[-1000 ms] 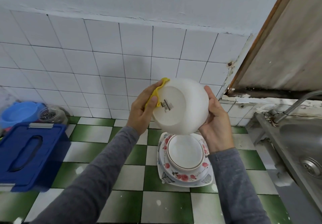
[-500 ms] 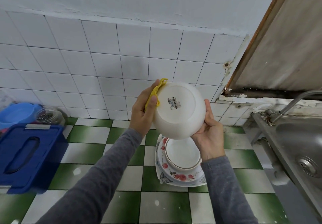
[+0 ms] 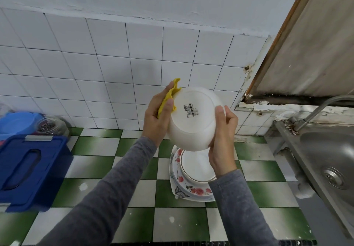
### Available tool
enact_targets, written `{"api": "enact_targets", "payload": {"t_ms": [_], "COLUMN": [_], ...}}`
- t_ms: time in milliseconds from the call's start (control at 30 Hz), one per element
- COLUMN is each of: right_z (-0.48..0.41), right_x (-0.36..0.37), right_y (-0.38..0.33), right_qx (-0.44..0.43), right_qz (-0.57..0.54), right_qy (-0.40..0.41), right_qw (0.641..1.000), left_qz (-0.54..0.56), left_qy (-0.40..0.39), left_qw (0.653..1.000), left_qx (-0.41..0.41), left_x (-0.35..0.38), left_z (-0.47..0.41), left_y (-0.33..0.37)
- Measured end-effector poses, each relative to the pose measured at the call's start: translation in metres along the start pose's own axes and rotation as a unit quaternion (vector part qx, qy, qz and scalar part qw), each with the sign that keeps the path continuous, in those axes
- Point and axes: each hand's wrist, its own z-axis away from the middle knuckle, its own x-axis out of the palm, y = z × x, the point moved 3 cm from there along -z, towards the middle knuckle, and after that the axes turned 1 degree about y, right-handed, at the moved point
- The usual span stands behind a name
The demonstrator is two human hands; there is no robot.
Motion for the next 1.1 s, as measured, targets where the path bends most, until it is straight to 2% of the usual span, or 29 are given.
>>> {"api": "enact_targets", "payload": {"t_ms": [167, 333, 533, 633, 767, 833, 967, 1100], "right_z": [-0.001, 0.003, 0.009, 0.013, 0.013, 0.014, 0.019, 0.026], "right_x": [0.008, 0.006, 0.006, 0.007, 0.009, 0.01, 0.011, 0.011], "right_y": [-0.003, -0.006, 0.001, 0.0, 0.0, 0.001, 0.007, 0.014], "right_qx": [-0.045, -0.129, -0.126, -0.167, -0.222, -0.232, -0.221, -0.234], "right_qz": [0.106, 0.198, 0.195, 0.261, 0.383, 0.41, 0.423, 0.43], "right_qy": [-0.012, -0.017, -0.036, -0.091, -0.198, -0.234, -0.279, -0.257], "right_qw": [0.993, 0.972, 0.972, 0.946, 0.874, 0.85, 0.833, 0.833], "left_qz": [-0.016, -0.005, -0.004, 0.005, -0.004, -0.002, 0.001, 0.038], "left_qy": [0.001, 0.004, 0.0, 0.001, -0.003, -0.013, -0.034, -0.075], "left_qw": [1.0, 1.0, 1.0, 0.999, 0.999, 0.998, 0.996, 0.991], "left_qx": [0.004, -0.006, -0.025, -0.035, -0.046, -0.058, -0.08, -0.108], "left_x": [-0.001, -0.004, -0.008, -0.015, -0.026, -0.031, -0.041, -0.044], "left_z": [0.0, 0.004, 0.006, 0.005, 0.001, 0.0, 0.002, 0.003], "left_y": [0.005, 0.002, -0.002, -0.005, -0.006, -0.01, -0.014, -0.008]}}
